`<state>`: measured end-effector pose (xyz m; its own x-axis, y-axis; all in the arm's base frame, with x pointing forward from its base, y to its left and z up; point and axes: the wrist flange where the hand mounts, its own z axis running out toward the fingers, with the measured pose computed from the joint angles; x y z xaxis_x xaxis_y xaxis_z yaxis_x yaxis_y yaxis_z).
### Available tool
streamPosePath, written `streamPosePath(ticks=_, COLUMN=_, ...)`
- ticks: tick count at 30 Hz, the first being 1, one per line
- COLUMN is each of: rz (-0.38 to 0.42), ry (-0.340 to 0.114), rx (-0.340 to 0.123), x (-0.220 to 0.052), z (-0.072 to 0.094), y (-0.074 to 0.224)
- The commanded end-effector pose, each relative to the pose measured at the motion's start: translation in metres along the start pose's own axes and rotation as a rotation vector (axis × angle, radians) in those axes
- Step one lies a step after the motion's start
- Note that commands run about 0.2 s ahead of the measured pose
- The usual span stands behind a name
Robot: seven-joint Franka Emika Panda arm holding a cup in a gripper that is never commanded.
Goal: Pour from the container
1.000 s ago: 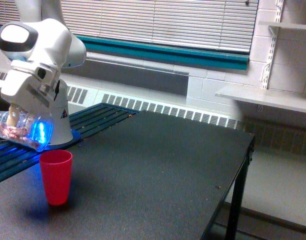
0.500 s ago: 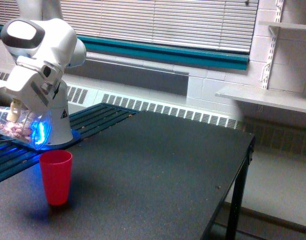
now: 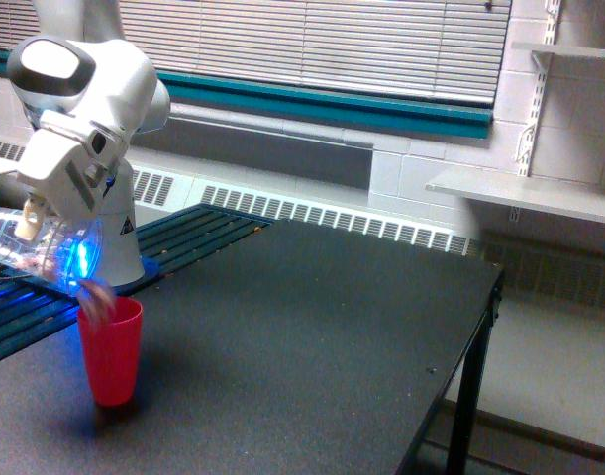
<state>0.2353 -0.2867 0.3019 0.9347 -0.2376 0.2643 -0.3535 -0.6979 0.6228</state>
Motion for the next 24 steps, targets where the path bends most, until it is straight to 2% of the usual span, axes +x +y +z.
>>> streamPosePath(ticks=1, rz=-0.032, ry=0.006, rx=-0.020, x=-0.0021, z=-0.0020, y=-0.0020)
streamPosePath(ticks=16, rz=-0.054, ry=0.008, rx=-0.043, x=-0.0040, z=-0.0022, y=-0.0021)
streamPosePath(ticks=24, rz=-0.035, ry=0.016, rx=-0.032, x=-0.0002, z=-0.0073, y=-0.0038)
